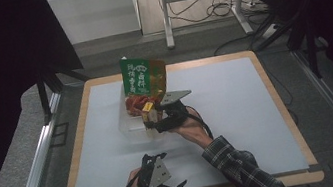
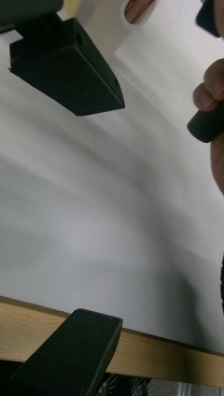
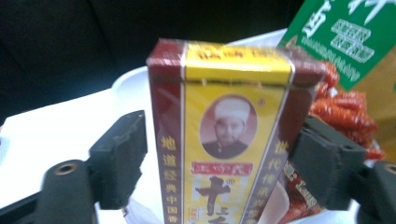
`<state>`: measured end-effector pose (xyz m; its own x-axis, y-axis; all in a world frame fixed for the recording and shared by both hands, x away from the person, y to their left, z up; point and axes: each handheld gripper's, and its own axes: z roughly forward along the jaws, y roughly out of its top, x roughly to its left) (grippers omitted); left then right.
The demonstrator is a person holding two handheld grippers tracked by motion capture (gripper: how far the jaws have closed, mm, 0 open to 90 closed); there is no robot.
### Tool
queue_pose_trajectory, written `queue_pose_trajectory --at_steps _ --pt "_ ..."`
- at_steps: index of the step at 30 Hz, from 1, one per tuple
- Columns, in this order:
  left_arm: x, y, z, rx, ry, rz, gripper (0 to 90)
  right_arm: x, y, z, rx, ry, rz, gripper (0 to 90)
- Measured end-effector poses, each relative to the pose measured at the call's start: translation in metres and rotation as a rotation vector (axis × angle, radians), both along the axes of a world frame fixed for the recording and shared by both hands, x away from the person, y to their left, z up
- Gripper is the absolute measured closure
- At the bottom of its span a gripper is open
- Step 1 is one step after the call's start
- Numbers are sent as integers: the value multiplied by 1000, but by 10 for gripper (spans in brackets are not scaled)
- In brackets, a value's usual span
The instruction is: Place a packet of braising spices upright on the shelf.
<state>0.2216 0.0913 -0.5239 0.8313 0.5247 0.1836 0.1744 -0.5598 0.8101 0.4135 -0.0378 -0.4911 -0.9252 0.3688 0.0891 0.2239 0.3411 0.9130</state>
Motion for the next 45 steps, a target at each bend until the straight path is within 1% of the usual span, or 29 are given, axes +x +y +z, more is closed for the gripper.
queue_pose_trajectory --at_steps 2,6,10,14,17,19,26,34,37,45 --pt "0 0 0 0 -1 0 4 0 0 3 0 -8 0 194" --pt "0 -1 0 -1 -1 -1 4 -1 3 9 -38 -17 -12 155" --pt "0 0 0 -2 -1 1 4 -3 1 12 -48 -23 -12 128" --pt "0 -1 0 -1 -2 0 4 -5 -1 15 -72 -33 -22 94" --pt "0 -1 0 -3 -1 1 4 -6 -4 17 -94 -29 -27 77" --pt "0 -1 0 -3 -2 2 4 -6 -6 18 -101 -27 -29 73" --pt "0 -1 0 -3 -1 5 4 -8 -16 23 -113 -13 -40 64" --pt "0 0 0 -4 -3 8 4 -11 -30 25 -131 -1 -55 58" --pt "0 0 0 -4 -5 9 4 -12 -37 25 -136 0 -60 56" --pt "0 0 0 -9 -4 14 4 -17 -61 28 -159 23 -94 32"
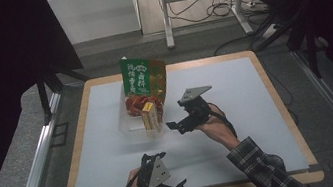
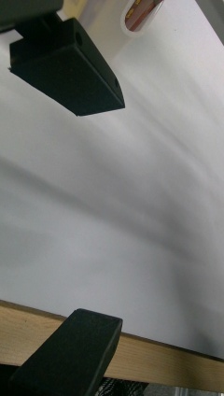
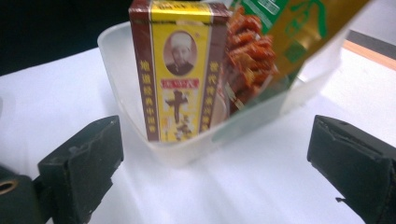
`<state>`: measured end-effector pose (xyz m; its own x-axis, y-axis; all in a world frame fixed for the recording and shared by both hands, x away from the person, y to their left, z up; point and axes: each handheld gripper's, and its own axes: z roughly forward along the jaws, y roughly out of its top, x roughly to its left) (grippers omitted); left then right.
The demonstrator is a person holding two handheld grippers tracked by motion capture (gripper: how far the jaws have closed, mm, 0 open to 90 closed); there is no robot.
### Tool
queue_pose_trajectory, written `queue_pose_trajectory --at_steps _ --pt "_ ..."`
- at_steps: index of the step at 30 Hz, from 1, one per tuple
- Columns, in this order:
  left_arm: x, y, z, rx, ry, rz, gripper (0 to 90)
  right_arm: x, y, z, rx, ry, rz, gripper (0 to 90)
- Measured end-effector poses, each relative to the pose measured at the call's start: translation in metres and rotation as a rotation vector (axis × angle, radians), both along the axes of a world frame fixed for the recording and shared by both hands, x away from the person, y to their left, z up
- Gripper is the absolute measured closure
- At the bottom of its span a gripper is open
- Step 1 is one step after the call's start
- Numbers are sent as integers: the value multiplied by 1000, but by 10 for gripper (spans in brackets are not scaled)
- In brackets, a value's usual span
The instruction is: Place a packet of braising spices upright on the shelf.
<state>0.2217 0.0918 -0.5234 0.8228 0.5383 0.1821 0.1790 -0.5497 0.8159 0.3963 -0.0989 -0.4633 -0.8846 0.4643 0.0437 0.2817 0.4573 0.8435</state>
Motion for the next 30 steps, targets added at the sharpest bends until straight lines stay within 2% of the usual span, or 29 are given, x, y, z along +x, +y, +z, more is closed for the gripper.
queue_pose_trajectory --at_steps 11,22,26,27,30 --pt "0 -1 0 -1 -1 2 4 -11 -39 3 -13 18 -53 9" --pt "1 0 0 7 -2 4 3 -25 -71 0 -53 4 -92 8" --pt "1 1 0 7 -1 5 3 -31 -83 -2 -53 4 -107 8" --pt "1 0 -1 -5 0 9 3 -33 -85 -2 -53 5 -111 8" --pt "1 1 0 2 1 10 3 -37 -93 -3 -53 1 -118 8"
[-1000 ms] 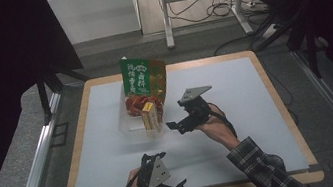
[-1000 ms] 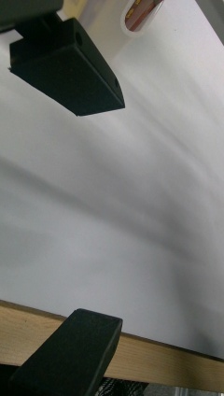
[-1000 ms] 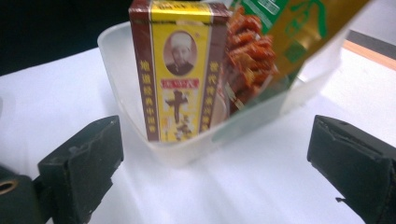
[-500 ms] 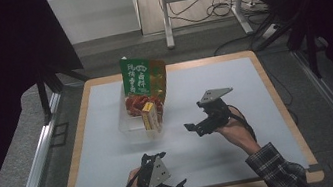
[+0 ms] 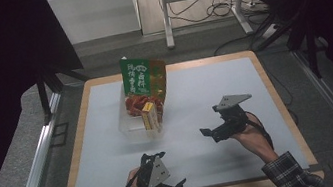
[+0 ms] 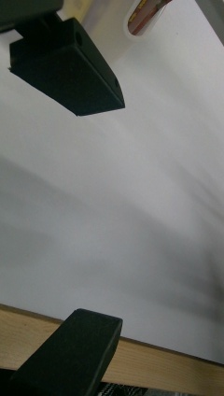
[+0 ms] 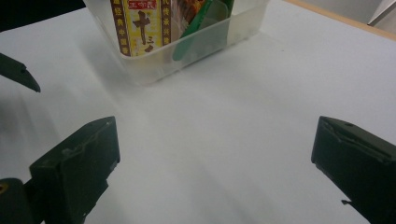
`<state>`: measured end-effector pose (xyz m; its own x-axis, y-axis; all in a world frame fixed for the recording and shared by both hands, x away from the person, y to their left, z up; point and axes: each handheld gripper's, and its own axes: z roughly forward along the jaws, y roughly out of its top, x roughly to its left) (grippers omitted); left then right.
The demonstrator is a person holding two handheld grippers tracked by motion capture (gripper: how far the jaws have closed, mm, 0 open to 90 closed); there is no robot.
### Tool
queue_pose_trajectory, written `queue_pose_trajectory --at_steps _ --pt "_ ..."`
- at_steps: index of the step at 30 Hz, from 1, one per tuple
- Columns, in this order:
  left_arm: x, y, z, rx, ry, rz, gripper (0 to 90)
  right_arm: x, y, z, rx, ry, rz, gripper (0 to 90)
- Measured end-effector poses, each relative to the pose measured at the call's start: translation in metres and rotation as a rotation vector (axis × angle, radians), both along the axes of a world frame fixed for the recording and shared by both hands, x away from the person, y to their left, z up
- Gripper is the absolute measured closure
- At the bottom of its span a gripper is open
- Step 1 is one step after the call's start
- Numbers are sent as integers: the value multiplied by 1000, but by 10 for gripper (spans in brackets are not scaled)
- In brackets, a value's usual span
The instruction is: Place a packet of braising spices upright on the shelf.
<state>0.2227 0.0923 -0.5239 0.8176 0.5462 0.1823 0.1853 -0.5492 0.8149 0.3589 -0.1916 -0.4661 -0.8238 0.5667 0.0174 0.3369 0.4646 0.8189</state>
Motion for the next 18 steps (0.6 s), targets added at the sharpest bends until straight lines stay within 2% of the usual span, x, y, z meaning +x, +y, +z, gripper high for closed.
queue_pose_trajectory --at_steps 7,18 --pt "2 1 -2 6 17 19 3 -11 -17 -1 -7 -12 -19 8" --pt "6 4 -4 13 27 44 3 -29 -42 -13 -46 -27 -49 8"
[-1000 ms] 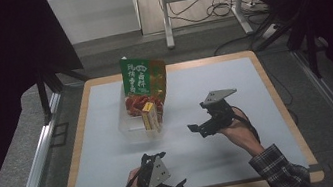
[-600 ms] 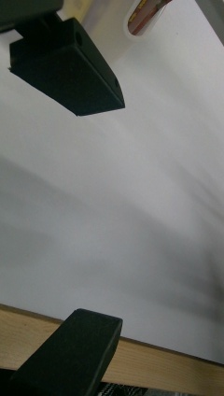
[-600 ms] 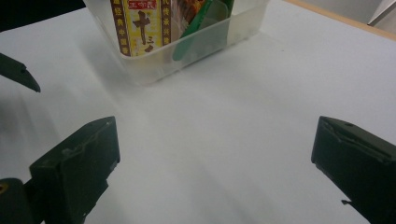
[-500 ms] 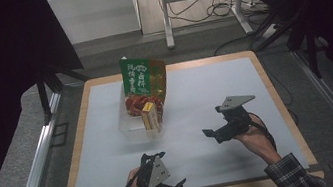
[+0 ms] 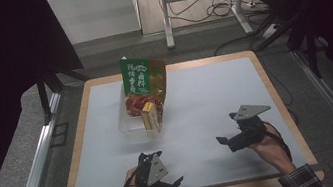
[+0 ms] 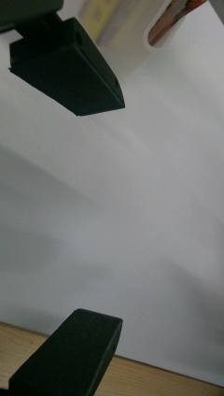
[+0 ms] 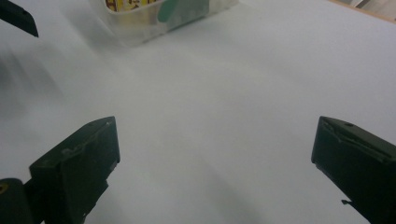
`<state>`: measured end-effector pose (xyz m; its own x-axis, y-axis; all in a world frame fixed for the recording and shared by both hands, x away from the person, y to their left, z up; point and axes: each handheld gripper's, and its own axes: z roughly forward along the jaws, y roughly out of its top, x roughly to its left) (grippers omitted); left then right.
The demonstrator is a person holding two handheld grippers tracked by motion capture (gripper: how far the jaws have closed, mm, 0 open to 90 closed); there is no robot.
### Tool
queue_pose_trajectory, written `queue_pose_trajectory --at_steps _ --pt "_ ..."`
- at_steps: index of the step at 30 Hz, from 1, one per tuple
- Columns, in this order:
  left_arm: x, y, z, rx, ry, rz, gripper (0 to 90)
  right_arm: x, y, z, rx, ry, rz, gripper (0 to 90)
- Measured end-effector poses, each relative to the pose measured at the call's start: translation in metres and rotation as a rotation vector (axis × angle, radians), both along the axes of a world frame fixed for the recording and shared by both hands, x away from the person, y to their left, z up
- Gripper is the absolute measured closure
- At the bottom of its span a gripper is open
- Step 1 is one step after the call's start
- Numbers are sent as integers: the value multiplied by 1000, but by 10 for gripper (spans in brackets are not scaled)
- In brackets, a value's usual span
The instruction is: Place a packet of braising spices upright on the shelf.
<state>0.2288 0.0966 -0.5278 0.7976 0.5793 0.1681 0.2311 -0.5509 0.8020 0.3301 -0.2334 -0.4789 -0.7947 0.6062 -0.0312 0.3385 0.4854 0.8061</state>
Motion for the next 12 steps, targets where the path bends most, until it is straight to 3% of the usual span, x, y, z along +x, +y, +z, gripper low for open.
queue_pose_trajectory --at_steps 12 --pt "3 1 -3 25 12 14 4 -1 -15 -19 -46 42 -39 8"
